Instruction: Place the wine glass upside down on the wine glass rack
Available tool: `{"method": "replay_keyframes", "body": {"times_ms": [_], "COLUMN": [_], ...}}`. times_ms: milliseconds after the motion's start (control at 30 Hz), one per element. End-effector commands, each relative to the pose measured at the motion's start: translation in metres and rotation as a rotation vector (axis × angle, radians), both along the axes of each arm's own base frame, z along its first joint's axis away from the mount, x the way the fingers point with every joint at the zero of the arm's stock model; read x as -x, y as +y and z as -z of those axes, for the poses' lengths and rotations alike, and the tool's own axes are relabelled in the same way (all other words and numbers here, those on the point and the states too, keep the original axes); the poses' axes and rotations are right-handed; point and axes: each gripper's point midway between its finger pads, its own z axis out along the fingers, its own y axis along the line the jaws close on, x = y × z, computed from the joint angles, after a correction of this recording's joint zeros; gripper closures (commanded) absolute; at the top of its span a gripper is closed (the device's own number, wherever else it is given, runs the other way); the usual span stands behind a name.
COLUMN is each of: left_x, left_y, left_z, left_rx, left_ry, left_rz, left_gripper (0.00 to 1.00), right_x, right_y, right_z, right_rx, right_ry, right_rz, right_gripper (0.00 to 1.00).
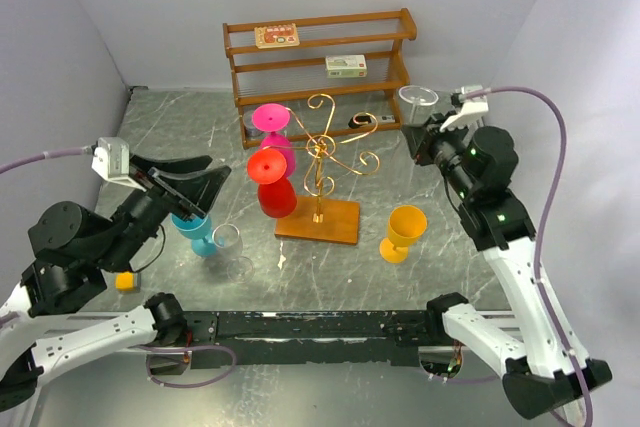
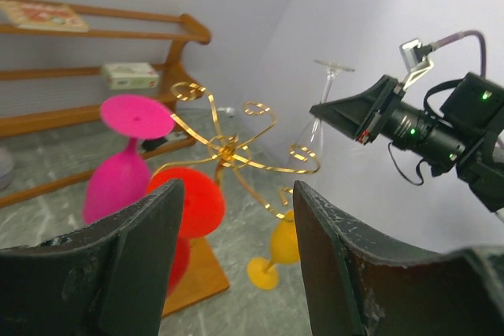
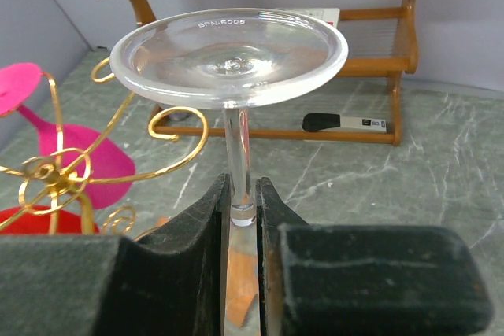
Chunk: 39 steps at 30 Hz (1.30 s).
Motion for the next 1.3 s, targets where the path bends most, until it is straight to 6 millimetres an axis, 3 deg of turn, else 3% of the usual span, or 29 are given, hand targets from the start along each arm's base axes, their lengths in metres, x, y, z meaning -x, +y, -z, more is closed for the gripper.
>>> {"method": "replay_keyframes", "body": {"times_ms": [0, 200, 333, 500, 767, 1100, 1267], "left_x": [-0.005, -0.002, 0.003, 0.006, 0.008, 0.008, 0.006], "left_y": [0.019, 0.034, 0.037, 0.038, 0.03, 0.03, 0.027], "left_z": [0.036, 0.049, 0.049, 0.046, 0.043, 0.045, 0.047], "left_rx": [-0.1, -0.116, -0.094, -0.082, -0.103, -0.081, -0.087], "left_ry": [0.09, 0.139, 0.146, 0.133, 0.123, 0.137, 0.142], "left_rz": [-0.084, -0.123, -0.108, -0.094, -0.058, -0.058, -0.059], "left_gripper": [0.32, 0.32, 0.32, 0.31, 0.31, 0.24, 0.24], "right_x": [-0.028, -0.072, -0.083, -0.081, -0.058, -0.069, -0.064], "right_y": [-0.001, 0.011, 0.018, 0.018, 0.05, 0.054, 0.066], "right_z": [-0.02, 0.006, 0.012, 0.019, 0.036, 0.06, 0.066], "right_rx": [0.02, 0.067, 0.042, 0.03, -0.009, -0.036, -0.033], "right_ry": [-0.125, -0.001, -0.017, -0.039, -0.003, 0.06, 0.074], "right_rz": [0.032, -0.061, -0.194, -0.345, -0.664, -0.683, -0.736], "right_gripper": [1.0, 1.0, 1.0, 1.0, 1.0, 1.0, 1.0]}}
